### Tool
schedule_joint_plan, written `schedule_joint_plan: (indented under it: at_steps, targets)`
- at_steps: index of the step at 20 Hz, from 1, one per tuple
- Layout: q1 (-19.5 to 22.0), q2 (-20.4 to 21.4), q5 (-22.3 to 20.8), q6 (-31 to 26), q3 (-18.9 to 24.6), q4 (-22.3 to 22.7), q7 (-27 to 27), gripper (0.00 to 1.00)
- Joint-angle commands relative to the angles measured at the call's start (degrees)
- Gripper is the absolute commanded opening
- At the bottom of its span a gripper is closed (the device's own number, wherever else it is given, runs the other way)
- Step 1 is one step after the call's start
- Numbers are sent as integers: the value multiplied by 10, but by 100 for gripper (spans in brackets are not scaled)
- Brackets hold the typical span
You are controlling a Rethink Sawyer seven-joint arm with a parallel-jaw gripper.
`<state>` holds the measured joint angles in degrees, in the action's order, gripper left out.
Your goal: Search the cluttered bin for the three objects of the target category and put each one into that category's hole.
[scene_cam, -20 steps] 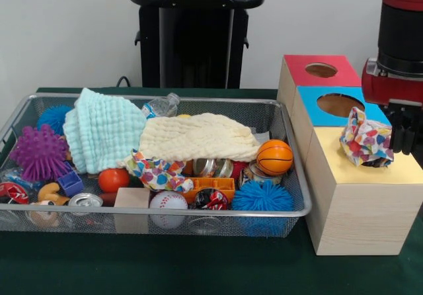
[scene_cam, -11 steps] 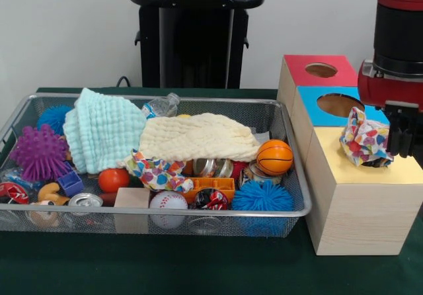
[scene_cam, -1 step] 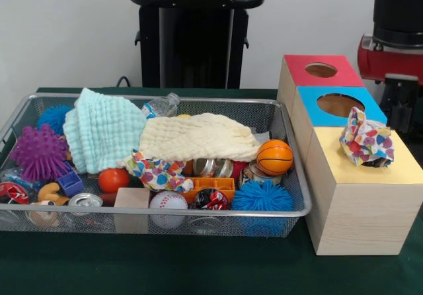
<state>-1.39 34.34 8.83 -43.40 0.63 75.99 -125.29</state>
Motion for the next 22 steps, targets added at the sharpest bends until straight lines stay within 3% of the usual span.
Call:
schedule_joint_plan:
  at_steps: [1,16,22]
  targets:
    - [16,41,12,-67,44,90,-11,0]
    - [57,67,-14,-27,57,159,48,0]
    - [68,56,-27,-8,60,160,50,0]
